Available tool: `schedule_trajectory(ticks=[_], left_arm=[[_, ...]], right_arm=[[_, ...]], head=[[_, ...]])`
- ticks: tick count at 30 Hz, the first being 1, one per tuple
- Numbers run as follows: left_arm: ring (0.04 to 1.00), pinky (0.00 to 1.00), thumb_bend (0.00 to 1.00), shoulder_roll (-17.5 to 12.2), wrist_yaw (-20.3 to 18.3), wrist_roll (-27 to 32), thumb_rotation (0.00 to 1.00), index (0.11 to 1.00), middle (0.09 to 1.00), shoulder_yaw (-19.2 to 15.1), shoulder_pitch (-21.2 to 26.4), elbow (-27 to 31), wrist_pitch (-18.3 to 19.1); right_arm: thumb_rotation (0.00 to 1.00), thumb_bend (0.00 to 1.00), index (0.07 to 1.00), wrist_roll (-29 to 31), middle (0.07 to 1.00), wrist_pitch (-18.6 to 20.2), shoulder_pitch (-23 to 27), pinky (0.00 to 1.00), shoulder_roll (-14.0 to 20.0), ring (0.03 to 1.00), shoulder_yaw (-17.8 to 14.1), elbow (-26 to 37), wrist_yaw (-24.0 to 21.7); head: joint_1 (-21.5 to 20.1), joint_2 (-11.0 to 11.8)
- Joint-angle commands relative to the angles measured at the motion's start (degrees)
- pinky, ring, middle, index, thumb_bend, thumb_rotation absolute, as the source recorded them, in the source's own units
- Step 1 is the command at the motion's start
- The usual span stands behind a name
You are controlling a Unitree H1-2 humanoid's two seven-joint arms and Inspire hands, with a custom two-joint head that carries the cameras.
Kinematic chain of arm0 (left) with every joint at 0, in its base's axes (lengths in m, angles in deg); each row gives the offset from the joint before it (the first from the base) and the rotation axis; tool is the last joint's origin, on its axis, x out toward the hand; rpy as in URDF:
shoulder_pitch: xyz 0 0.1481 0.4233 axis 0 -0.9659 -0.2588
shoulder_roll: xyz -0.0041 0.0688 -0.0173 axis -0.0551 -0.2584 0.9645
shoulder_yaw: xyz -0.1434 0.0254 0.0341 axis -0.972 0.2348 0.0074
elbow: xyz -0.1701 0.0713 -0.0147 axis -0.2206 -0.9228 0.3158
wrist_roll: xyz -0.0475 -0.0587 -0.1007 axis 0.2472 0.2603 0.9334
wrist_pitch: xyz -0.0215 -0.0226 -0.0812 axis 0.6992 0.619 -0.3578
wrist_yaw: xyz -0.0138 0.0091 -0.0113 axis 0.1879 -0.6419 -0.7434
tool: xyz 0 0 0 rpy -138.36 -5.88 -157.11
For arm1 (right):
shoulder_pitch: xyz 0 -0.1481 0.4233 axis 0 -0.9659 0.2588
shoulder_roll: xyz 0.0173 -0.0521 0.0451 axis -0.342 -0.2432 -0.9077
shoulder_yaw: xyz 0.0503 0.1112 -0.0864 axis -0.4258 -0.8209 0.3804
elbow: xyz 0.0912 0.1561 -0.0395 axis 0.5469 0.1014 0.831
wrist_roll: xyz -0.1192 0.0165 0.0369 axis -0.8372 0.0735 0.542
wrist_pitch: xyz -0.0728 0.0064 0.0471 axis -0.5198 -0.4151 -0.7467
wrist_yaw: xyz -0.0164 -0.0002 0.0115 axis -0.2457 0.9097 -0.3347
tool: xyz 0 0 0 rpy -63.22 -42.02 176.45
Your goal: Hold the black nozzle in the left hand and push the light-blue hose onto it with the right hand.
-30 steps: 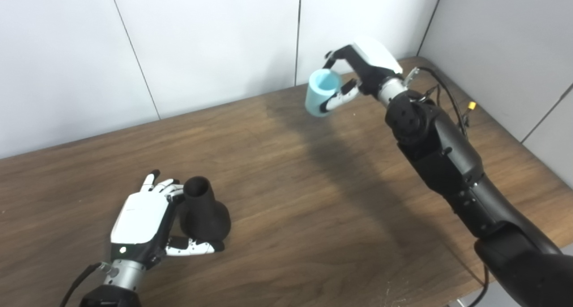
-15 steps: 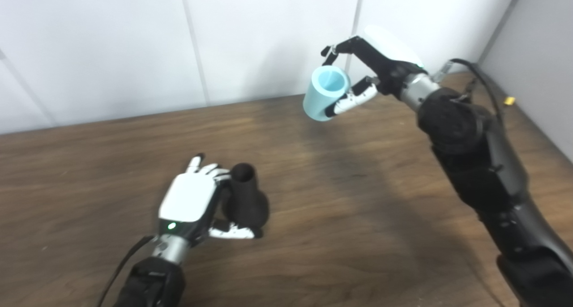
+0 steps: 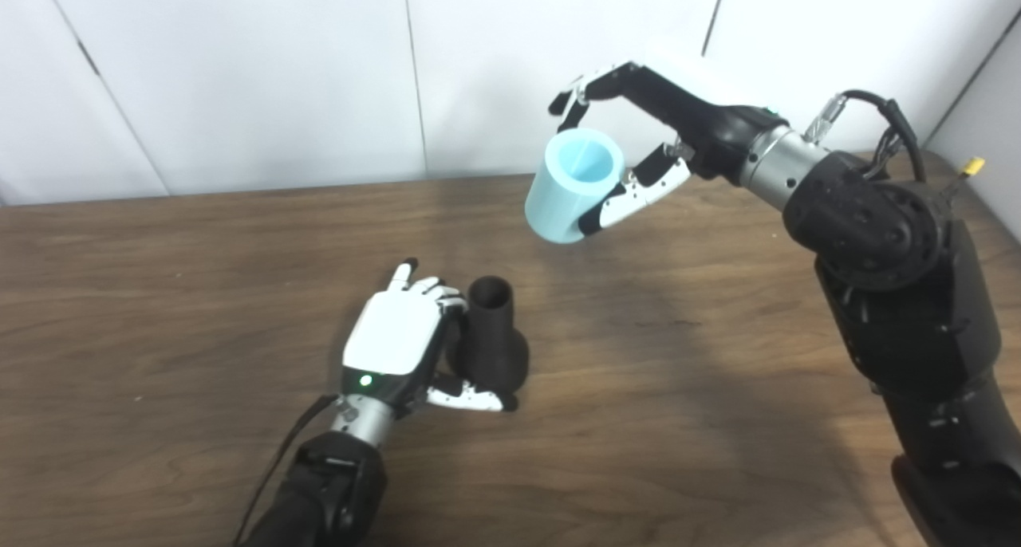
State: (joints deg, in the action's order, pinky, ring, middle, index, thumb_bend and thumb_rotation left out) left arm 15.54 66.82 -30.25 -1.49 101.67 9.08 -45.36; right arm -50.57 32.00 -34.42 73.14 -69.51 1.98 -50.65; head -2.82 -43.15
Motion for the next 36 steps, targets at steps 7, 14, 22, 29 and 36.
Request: schedule_trajectory(ticks=[7, 14, 22, 29, 36], left_arm=[[0.849, 1.00, 0.53, 1.17, -5.97, -1.39, 0.06, 0.480, 0.758, 3.36, -1.42, -3.03, 1.09], [0.846, 1.00, 0.53, 1.70, -5.76, -1.81, 0.06, 0.479, 0.763, 3.93, -1.22, -3.71, 1.52], [0.852, 1.00, 0.53, 2.06, -5.73, -0.98, 0.05, 0.478, 0.770, 3.94, -1.37, -4.08, 1.94], [0.851, 1.00, 0.53, 1.98, -5.47, -1.25, 0.06, 0.479, 0.770, 4.03, -1.22, -4.47, 1.91], [0.854, 1.00, 0.53, 1.93, -5.52, -0.91, 0.06, 0.478, 0.772, 3.96, -1.20, -4.25, 1.75]], right_arm=[[0.15, 0.53, 0.481, -0.05, 0.752, 0.14, 4.44, 0.90, -4.27, 0.855, -4.58, 2.82, -7.35], [0.15, 0.53, 0.481, -2.71, 0.747, 0.13, 2.98, 0.89, -6.20, 0.812, -2.86, 2.63, -10.21], [0.14, 0.53, 0.481, -2.45, 0.753, 0.12, 0.52, 0.96, -6.30, 0.807, -0.30, 2.46, -9.16], [0.14, 0.53, 0.482, -2.81, 0.762, 0.12, -0.15, 0.87, -6.30, 0.824, 0.75, 2.56, -9.60], [0.14, 0.53, 0.483, -4.03, 0.763, 0.10, 0.14, 0.88, -6.44, 0.829, 2.16, 2.36, -9.22]], head=[[1.22, 0.06], [2.43, -0.07], [2.93, 0.04], [2.99, 0.19], [2.65, -0.09]])
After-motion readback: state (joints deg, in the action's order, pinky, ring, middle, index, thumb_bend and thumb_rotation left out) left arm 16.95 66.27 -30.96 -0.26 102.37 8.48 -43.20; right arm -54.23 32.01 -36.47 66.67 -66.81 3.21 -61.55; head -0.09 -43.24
